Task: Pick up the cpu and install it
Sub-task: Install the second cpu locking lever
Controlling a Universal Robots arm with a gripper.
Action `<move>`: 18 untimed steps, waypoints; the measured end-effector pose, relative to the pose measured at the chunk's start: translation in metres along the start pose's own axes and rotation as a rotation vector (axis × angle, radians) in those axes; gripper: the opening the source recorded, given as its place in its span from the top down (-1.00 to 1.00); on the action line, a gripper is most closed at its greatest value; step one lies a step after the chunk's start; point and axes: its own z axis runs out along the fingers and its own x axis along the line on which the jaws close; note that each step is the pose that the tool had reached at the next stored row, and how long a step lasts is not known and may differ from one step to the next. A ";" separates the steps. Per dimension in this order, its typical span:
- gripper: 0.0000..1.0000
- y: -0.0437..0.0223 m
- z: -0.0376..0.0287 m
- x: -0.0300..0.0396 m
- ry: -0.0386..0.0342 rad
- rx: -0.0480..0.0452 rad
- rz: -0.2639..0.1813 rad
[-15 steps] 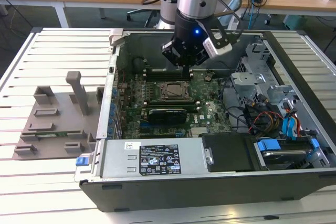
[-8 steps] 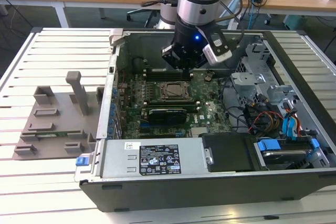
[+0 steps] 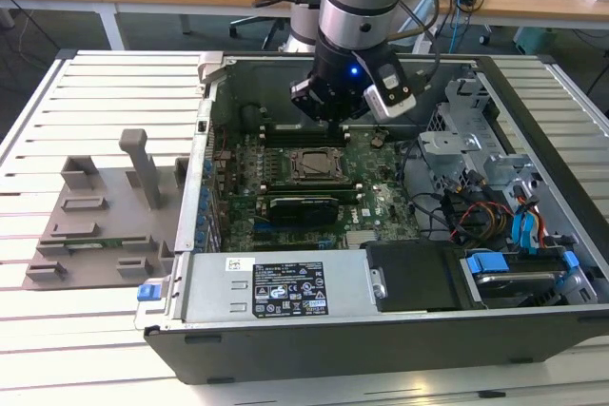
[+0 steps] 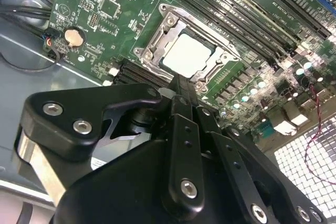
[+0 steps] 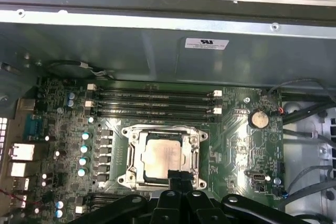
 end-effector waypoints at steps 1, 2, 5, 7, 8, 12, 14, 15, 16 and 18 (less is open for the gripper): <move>0.79 -0.0001 0.0002 0.0000 0.0000 0.0000 0.000; 0.79 -0.0002 0.0007 0.0000 0.0000 -0.0001 0.000; 0.79 -0.0004 0.0017 0.0001 0.0001 0.0000 0.000; 0.79 -0.0005 0.0025 0.0003 0.0000 0.0000 0.000; 0.79 -0.0006 0.0031 0.0003 0.0000 -0.0002 0.000; 0.79 -0.0011 0.0058 0.0006 0.0001 0.0001 0.000; 0.79 -0.0017 0.0089 0.0012 0.0000 0.0000 0.000; 0.79 -0.0025 0.0109 0.0017 0.0000 -0.0001 0.000; 0.79 -0.0032 0.0120 0.0023 0.0000 0.0000 0.000; 0.79 -0.0061 0.0144 0.0041 0.0001 0.0000 0.000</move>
